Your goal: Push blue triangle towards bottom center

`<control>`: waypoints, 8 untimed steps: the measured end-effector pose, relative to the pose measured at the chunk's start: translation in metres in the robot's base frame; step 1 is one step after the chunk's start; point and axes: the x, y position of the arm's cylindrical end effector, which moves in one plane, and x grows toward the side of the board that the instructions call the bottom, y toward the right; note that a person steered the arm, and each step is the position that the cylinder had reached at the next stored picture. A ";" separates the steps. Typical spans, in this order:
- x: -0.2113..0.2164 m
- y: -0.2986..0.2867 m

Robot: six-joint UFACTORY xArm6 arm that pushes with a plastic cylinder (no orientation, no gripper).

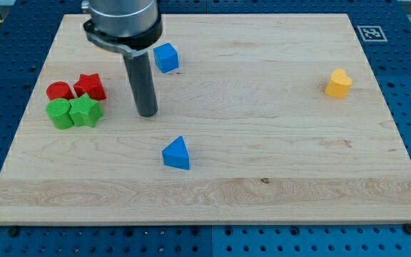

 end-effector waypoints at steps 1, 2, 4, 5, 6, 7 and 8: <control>0.015 -0.008; 0.029 -0.013; 0.044 -0.006; 0.052 0.004; 0.059 0.018; 0.066 0.033; 0.068 0.051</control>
